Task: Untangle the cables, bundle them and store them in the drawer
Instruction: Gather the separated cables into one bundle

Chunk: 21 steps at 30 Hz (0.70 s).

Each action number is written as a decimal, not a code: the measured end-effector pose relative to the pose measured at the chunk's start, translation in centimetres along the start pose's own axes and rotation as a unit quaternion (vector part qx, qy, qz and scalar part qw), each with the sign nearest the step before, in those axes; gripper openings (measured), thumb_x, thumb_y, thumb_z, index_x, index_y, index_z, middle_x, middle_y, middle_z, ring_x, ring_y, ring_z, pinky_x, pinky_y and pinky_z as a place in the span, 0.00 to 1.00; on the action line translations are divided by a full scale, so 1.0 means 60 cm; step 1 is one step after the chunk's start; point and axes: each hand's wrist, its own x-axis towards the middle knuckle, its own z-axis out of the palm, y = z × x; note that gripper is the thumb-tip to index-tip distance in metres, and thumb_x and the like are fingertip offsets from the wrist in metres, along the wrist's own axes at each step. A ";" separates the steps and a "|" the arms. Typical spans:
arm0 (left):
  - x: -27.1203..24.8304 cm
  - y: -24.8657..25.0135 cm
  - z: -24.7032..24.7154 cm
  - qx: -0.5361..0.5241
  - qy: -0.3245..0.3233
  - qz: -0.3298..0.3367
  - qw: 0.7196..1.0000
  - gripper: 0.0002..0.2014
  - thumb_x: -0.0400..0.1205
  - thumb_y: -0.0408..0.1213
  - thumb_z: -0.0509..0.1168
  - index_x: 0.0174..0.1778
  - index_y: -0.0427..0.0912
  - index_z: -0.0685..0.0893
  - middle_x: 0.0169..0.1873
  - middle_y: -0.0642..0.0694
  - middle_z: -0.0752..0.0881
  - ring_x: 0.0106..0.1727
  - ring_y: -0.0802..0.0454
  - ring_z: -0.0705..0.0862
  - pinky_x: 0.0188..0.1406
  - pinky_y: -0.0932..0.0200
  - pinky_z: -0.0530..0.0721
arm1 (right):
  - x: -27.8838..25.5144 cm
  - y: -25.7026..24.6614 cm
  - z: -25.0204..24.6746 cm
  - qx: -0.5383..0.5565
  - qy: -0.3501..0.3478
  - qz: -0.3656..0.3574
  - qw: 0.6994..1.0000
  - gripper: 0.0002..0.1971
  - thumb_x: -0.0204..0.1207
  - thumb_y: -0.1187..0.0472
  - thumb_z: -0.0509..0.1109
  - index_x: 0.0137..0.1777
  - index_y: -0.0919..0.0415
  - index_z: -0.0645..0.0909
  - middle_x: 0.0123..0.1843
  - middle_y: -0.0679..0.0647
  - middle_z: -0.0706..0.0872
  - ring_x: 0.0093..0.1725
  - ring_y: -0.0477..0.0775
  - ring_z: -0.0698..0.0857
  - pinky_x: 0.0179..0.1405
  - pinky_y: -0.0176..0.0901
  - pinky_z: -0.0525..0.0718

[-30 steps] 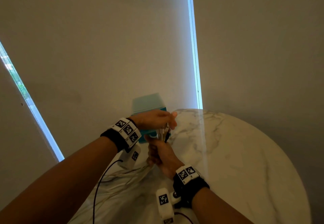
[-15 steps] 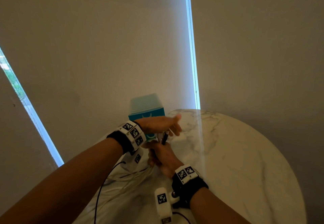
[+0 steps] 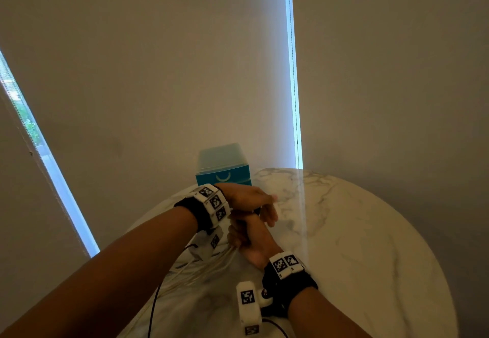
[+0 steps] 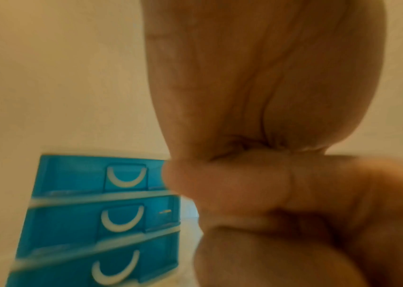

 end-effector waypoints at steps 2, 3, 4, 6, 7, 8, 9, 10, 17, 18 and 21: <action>-0.019 0.012 -0.021 -0.072 0.060 0.063 0.994 0.35 0.95 0.61 0.41 0.73 0.43 0.86 0.69 0.46 0.91 0.72 0.50 0.88 0.79 0.48 0.79 | -0.009 -0.008 -0.003 -0.059 -0.025 0.024 0.998 0.13 0.87 0.70 0.63 0.44 0.78 0.81 0.24 0.49 0.60 0.23 0.46 0.58 0.24 0.40 0.60; -0.029 0.010 -0.034 -0.114 0.104 0.080 0.985 0.34 0.95 0.62 0.41 0.72 0.45 0.87 0.68 0.47 0.91 0.70 0.50 0.89 0.75 0.49 0.82 | -0.011 -0.009 -0.007 -0.067 -0.040 0.030 0.997 0.15 0.84 0.73 0.65 0.36 0.68 0.83 0.24 0.48 0.59 0.22 0.46 0.57 0.25 0.40 0.58; -0.036 0.005 -0.049 -0.130 0.152 0.089 0.976 0.32 0.95 0.62 0.44 0.69 0.48 0.89 0.66 0.48 0.92 0.66 0.49 0.90 0.70 0.50 0.85 | -0.011 -0.010 -0.011 -0.062 -0.049 0.029 0.996 0.21 0.83 0.75 0.65 0.29 0.57 0.81 0.23 0.48 0.57 0.21 0.46 0.57 0.25 0.41 0.56; -0.050 -0.014 -0.073 -0.042 0.194 0.096 0.975 0.21 0.94 0.61 0.54 0.59 0.57 0.92 0.60 0.51 0.93 0.57 0.51 0.91 0.59 0.54 0.86 | -0.013 -0.013 -0.013 -0.047 -0.071 0.023 0.996 0.29 0.82 0.77 0.63 0.23 0.50 0.78 0.21 0.46 0.56 0.19 0.46 0.56 0.27 0.43 0.53; -0.060 -0.022 -0.079 0.030 0.174 0.086 0.981 0.17 0.92 0.60 0.59 0.55 0.60 0.92 0.56 0.54 0.94 0.52 0.56 0.91 0.55 0.57 0.85 | -0.013 -0.012 -0.013 -0.040 -0.076 0.018 0.996 0.30 0.82 0.78 0.62 0.22 0.49 0.77 0.21 0.46 0.56 0.19 0.46 0.56 0.26 0.43 0.53; -0.066 -0.028 -0.083 0.090 0.135 0.073 0.984 0.15 0.91 0.60 0.62 0.52 0.59 0.92 0.52 0.56 0.94 0.47 0.62 0.90 0.53 0.60 0.83 | -0.012 -0.011 -0.014 -0.034 -0.080 0.014 0.996 0.30 0.82 0.78 0.62 0.22 0.48 0.76 0.21 0.46 0.56 0.19 0.45 0.56 0.25 0.42 0.54; -0.072 -0.031 -0.083 0.119 0.103 0.061 0.986 0.16 0.91 0.60 0.63 0.51 0.58 0.92 0.48 0.57 0.94 0.43 0.67 0.88 0.50 0.63 0.82 | -0.012 -0.011 -0.013 -0.031 -0.080 0.013 0.996 0.29 0.82 0.78 0.62 0.23 0.48 0.74 0.21 0.46 0.57 0.19 0.45 0.56 0.25 0.41 0.56; -0.075 -0.035 -0.083 0.115 0.080 0.055 0.989 0.16 0.90 0.60 0.63 0.50 0.58 0.92 0.45 0.58 0.93 0.40 0.70 0.86 0.49 0.64 0.81 | -0.013 -0.012 -0.013 -0.030 -0.079 0.010 0.996 0.28 0.81 0.78 0.62 0.24 0.49 0.72 0.20 0.46 0.57 0.19 0.45 0.56 0.24 0.41 0.57; -0.071 -0.057 -0.069 0.048 0.157 0.161 0.973 0.10 0.86 0.52 0.74 0.54 0.53 0.97 0.48 0.57 0.96 0.49 0.61 0.92 0.53 0.65 0.86 | -0.016 -0.010 -0.017 -0.034 -0.103 0.015 0.994 0.26 0.82 0.76 0.64 0.26 0.50 0.72 0.21 0.46 0.57 0.19 0.45 0.58 0.23 0.39 0.61; -0.066 -0.054 -0.067 0.028 0.166 0.175 0.970 0.09 0.85 0.49 0.76 0.57 0.53 0.96 0.51 0.56 0.96 0.53 0.59 0.94 0.57 0.65 0.88 | -0.017 -0.011 -0.017 -0.035 -0.110 0.018 0.993 0.26 0.83 0.75 0.64 0.26 0.50 0.75 0.21 0.46 0.57 0.18 0.45 0.58 0.22 0.39 0.61; -0.061 -0.036 -0.066 0.023 0.174 0.184 0.967 0.08 0.87 0.51 0.73 0.56 0.58 0.95 0.55 0.51 0.96 0.55 0.53 0.95 0.57 0.63 0.88 | -0.017 -0.013 -0.019 -0.028 -0.128 0.027 0.991 0.25 0.85 0.71 0.63 0.26 0.51 0.77 0.19 0.44 0.60 0.17 0.45 0.59 0.23 0.39 0.59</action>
